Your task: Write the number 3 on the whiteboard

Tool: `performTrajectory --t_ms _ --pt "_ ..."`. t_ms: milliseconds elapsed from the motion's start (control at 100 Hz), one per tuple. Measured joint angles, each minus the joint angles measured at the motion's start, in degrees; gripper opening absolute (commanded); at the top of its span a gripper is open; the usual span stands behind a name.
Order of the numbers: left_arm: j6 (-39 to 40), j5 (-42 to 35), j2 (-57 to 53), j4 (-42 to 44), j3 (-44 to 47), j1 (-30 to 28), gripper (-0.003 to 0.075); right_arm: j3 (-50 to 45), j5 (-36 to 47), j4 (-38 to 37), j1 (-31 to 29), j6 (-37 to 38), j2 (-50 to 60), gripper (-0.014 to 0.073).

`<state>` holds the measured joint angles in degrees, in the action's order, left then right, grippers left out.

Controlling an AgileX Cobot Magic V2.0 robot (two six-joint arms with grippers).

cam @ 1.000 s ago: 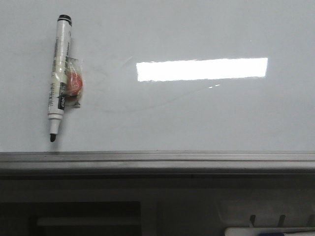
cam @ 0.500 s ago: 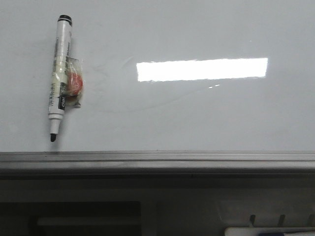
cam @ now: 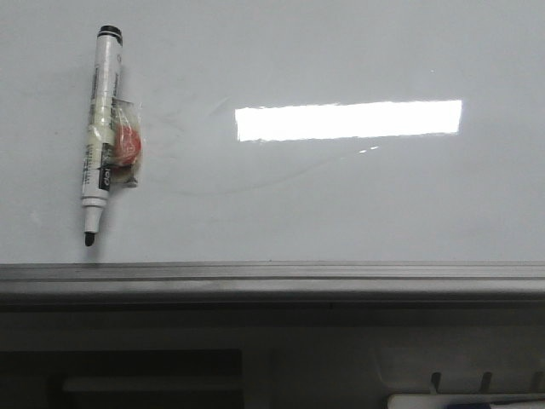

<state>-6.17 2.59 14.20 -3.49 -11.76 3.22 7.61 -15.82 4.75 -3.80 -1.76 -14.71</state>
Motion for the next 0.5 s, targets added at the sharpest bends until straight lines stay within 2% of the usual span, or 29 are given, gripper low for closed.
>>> performTrajectory --t_ms 200,500 --pt "0.0 -4.3 9.1 2.0 -0.9 8.0 0.0407 0.0 0.0 2.5 0.0 0.0 0.0 -0.0061" --pt "1.7 -6.8 23.4 -3.8 -5.9 29.4 0.0407 0.4 1.4 3.0 0.0 0.0 0.0 -0.0061"
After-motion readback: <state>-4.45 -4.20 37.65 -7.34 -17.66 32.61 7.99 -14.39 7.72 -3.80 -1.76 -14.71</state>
